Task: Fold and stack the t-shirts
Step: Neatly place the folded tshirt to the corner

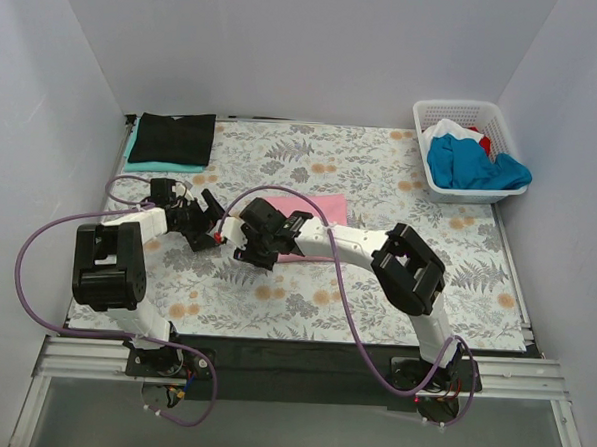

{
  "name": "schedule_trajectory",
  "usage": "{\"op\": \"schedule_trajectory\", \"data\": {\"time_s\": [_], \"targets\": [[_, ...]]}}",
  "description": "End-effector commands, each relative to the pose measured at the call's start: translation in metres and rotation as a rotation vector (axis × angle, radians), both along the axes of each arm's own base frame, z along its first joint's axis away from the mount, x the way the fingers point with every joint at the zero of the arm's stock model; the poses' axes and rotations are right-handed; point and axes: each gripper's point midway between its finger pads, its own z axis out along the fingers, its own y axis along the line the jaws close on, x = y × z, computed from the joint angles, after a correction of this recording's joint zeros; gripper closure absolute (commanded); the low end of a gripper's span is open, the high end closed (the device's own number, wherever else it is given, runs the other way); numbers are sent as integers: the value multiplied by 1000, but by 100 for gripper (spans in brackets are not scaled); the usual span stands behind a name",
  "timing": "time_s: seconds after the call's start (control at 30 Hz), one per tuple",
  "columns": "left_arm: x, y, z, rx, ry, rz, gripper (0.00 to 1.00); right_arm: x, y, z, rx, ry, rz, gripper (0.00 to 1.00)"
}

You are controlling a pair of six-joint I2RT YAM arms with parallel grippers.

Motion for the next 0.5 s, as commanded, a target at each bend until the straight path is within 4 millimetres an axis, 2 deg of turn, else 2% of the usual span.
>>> {"op": "schedule_trajectory", "data": {"time_s": [0.0, 0.17, 0.23, 0.33, 0.43, 0.47], "targets": [[2, -1, 7, -3, -31, -10, 12, 13, 8, 15, 24, -67, -2, 54], [3, -1, 8, -1, -40, -9, 12, 10, -1, -9, -28, -48, 2, 54], [2, -2, 7, -3, -38, -12, 12, 9, -5, -25, -56, -42, 1, 54], [1, -3, 4, -7, -32, -13, 12, 7, -10, -40, -70, -36, 5, 57], [0, -7, 4, -16, -37, -20, 12, 6, -11, -46, -78, -35, 7, 76], [-1, -9, 3, -23, -40, -23, 12, 8, -13, -46, -81, -41, 1, 93]]}}
